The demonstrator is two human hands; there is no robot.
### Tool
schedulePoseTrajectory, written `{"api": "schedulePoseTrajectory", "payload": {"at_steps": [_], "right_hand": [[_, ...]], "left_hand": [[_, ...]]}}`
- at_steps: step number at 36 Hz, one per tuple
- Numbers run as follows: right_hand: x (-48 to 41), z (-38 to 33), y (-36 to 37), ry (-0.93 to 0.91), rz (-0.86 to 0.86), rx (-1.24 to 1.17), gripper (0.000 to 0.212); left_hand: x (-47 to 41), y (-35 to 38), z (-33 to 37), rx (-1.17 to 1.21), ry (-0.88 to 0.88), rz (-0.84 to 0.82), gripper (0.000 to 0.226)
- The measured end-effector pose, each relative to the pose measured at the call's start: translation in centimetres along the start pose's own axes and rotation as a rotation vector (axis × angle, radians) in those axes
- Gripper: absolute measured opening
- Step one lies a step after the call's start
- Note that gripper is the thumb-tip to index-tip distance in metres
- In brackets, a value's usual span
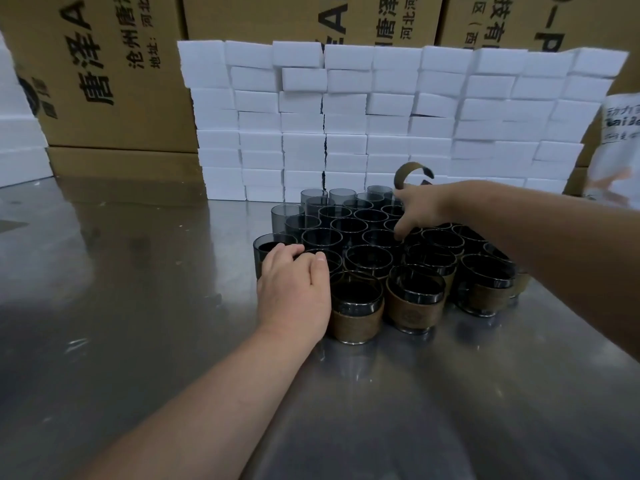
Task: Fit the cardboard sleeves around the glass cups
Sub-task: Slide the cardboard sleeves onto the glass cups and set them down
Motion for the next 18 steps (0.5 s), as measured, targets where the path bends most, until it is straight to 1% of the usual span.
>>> {"api": "schedulePoseTrajectory", "payload": {"at_steps": [3,6,9,12,18], "right_hand": [[0.4,-1.0,-0.1,-0.033,-0.087,0.041,0.093],[0.9,-1.8,-0.1,-0.074,-0.114,0.057,0.098],[1.5,-2.9,0.6,-0.139,-0.129,0.015,0.102],[1.9,-3.6,1.2,-0.205,-0.097,-0.005,0.101],[2.6,-3.3,1.1,-0.284,0.021,0.0,0.099]], "left_hand": [[0.0,0.0,0.0,-0.001,0.0,0.002,0.042],[-0.1,0.0,0.0,-0.009,-0.001,-0.004,0.041],[-0.1,0.1,-0.1,-0.008,-0.005,-0.011,0.042],[0.0,0.1,0.0,-0.016,-0.005,-0.012,0.049],[-0.1,0.2,-0.1,-0.022,-0.001,-0.013,0.044]]}}
Point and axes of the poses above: each hand's wrist, its own x-axis away from the middle knuckle, its own y-axis out of the palm, z = x × y, the point moved 5 cm from there along -x, towards the middle knuckle, and after that the axes turned 6 degrees about y, right-handed, at the moved point
